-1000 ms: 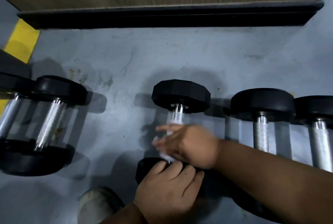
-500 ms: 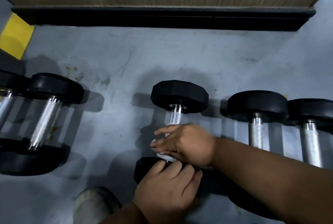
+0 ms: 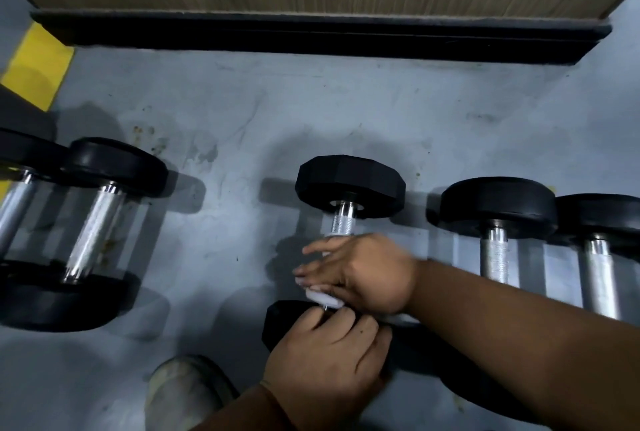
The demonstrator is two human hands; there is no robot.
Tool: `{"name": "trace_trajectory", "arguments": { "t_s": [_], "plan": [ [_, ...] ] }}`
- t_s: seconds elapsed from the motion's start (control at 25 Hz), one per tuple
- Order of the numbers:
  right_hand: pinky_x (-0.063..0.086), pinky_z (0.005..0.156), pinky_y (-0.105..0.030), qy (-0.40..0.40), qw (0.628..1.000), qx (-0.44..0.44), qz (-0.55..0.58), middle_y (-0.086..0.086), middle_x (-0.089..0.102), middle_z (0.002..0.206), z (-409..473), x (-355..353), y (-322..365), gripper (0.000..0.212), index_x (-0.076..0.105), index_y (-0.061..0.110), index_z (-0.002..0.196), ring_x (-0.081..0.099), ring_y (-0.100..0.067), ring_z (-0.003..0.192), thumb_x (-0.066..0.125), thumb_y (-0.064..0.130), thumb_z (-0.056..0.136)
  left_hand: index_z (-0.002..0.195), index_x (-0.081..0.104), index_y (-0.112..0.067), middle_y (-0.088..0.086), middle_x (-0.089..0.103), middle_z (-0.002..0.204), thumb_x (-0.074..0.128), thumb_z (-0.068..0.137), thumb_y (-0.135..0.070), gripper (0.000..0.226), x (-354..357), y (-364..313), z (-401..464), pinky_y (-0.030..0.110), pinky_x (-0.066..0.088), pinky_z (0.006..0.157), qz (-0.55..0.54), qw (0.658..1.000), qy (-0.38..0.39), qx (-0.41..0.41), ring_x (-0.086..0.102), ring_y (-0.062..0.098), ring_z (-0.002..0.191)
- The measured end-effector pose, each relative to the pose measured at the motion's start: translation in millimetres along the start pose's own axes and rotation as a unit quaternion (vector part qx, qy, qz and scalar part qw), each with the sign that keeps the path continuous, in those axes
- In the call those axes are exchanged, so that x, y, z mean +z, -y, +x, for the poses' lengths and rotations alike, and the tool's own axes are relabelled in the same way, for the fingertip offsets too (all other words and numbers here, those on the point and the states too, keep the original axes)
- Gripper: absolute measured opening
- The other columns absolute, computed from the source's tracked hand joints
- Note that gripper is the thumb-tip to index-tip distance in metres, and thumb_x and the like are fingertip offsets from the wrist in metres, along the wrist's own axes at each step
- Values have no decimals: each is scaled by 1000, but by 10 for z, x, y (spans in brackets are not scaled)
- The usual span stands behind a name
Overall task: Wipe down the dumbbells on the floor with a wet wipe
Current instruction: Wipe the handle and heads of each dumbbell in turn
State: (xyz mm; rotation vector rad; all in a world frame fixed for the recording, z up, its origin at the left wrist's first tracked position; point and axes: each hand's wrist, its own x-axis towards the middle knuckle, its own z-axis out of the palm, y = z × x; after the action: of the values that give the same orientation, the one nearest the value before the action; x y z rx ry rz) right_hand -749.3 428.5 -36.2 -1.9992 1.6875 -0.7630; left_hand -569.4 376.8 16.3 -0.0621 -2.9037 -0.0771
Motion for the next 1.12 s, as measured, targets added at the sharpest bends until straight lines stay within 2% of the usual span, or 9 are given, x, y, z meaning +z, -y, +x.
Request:
{"name": "trace_trajectory", "arguments": {
  "t_s": [0.16,0.2,0.32,0.44,0.64,0.8,0.92,1.0,1.12],
  "plan": [
    [59,91,-42,-131,987,82,-39,6,73,122,142,-20,-193,30,78,18,112,63,-17,124,54,30,100,104,75,-18,0,62,83,63,92,-44,31,-37,-20,-4,34,32,59,-4,1000,5,13,51,23,67],
    [59,91,-42,-143,985,93,-36,7,74,120,108,32,-132,30,78,18,111,62,-17,125,53,31,100,104,75,-19,0,62,83,62,92,-43,30,-32,-26,-4,34,32,58,-2,1000,5,12,52,23,67],
    [57,91,-41,-71,997,37,-9,9,74,118,-53,142,114,26,77,21,110,60,-17,125,54,31,103,101,76,-21,-2,62,79,62,90,-40,26,-1,-57,0,34,36,57,3,1000,10,4,54,23,65],
    [56,87,-37,-23,1000,2,-16,9,74,118,12,30,-14,25,75,20,112,61,-15,118,54,31,104,97,76,-25,-3,60,77,62,88,-42,24,15,-70,15,35,31,61,-5,1000,18,-5,52,21,68],
    [59,89,-36,-142,985,80,-61,10,75,115,80,-29,-131,28,78,21,109,64,-15,121,54,32,100,86,71,-29,-5,53,74,62,84,-44,18,-4,-73,32,34,26,61,-24,999,46,-15,47,18,65],
    [57,93,-39,-43,998,27,-34,9,72,123,-94,135,95,22,75,21,110,55,-20,132,56,30,103,79,70,-29,-5,55,71,63,80,-45,18,37,-118,47,37,26,59,-1,999,41,-12,51,20,64],
    [52,101,-35,-6,996,-23,-82,7,70,126,-17,-9,-47,30,74,21,112,55,-19,131,49,35,105,75,66,-29,-5,53,70,66,75,-50,21,22,-121,62,35,27,61,-7,999,36,-24,48,20,69],
    [49,104,-32,-33,992,23,-120,8,69,129,86,-91,-140,32,74,21,115,54,-17,133,48,36,105,75,64,-29,-4,50,70,67,76,-51,23,-7,-103,52,34,28,61,-37,998,38,-20,48,19,69],
    [51,104,-35,-77,986,102,-109,9,67,133,63,-12,-67,33,74,21,116,49,-17,139,47,36,104,76,64,-26,-3,50,71,66,80,-48,22,-9,-82,28,36,29,60,-31,999,33,-1,50,21,66]
  ]
}}
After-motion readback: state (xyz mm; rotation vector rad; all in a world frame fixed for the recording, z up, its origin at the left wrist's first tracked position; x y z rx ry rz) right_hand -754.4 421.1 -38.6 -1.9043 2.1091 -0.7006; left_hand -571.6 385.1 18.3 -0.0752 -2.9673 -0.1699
